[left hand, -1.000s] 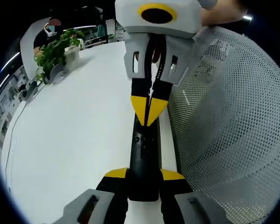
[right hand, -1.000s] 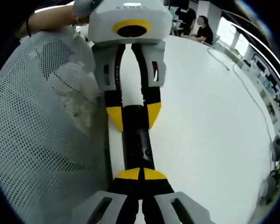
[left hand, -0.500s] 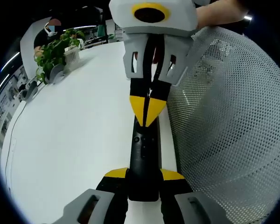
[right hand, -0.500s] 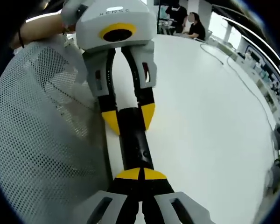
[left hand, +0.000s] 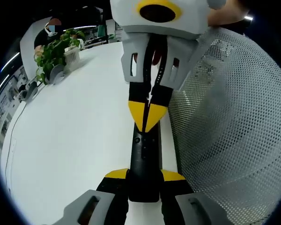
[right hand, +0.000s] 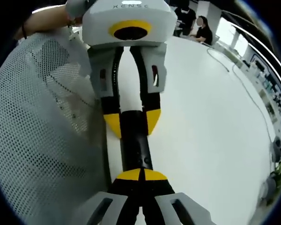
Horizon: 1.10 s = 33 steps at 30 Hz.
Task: Press the specified remote control buttons in sequence, fully releasing each button before pressing the next.
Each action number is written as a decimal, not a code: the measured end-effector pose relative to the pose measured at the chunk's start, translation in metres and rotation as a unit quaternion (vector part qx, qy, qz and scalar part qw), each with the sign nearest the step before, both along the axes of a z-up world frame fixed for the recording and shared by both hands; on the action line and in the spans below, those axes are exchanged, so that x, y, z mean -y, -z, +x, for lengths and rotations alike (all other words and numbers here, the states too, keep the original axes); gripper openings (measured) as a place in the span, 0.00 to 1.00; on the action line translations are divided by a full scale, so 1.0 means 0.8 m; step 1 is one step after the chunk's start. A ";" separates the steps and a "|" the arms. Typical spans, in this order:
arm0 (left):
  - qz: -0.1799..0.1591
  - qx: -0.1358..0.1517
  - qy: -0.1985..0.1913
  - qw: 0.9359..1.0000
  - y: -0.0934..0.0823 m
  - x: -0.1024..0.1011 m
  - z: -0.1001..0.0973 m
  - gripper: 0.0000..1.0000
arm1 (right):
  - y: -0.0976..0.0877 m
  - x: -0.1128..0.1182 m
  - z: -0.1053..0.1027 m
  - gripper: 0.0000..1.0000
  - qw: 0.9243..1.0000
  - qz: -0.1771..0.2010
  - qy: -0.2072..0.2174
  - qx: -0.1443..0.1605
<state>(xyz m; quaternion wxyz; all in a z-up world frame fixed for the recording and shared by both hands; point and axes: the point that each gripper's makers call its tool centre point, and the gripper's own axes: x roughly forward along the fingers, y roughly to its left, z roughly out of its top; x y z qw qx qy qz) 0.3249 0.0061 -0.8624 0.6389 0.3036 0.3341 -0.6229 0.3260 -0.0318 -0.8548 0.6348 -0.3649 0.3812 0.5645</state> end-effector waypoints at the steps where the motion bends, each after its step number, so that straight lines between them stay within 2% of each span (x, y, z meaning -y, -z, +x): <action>1: 0.000 0.000 0.000 1.000 0.000 0.000 0.000 0.25 | 0.000 0.000 0.001 0.00 1.000 0.000 0.000 0.000; 13: 0.000 0.000 -0.001 1.000 0.000 0.000 0.000 0.25 | -0.002 0.000 0.000 0.00 1.000 0.013 0.013 0.012; 18: -0.001 -0.001 -0.002 1.000 0.000 0.000 0.000 0.25 | -0.002 -0.013 -0.022 0.00 0.999 0.023 -0.022 0.004; 20: -0.001 -0.001 -0.002 1.000 0.000 0.001 0.000 0.25 | -0.003 -0.013 -0.019 0.00 0.999 0.012 -0.038 0.020; 26: 0.000 0.000 0.000 1.000 0.000 0.000 0.000 0.25 | -0.001 -0.013 -0.019 0.00 0.999 0.020 -0.036 0.019; 30: 0.001 0.001 0.001 1.000 0.000 0.000 0.000 0.25 | 0.001 -0.016 -0.022 0.00 0.997 0.006 -0.069 0.038; 33: 0.000 0.000 0.001 1.000 0.000 0.000 0.000 0.25 | 0.001 -0.016 -0.021 0.00 0.997 0.003 -0.070 0.042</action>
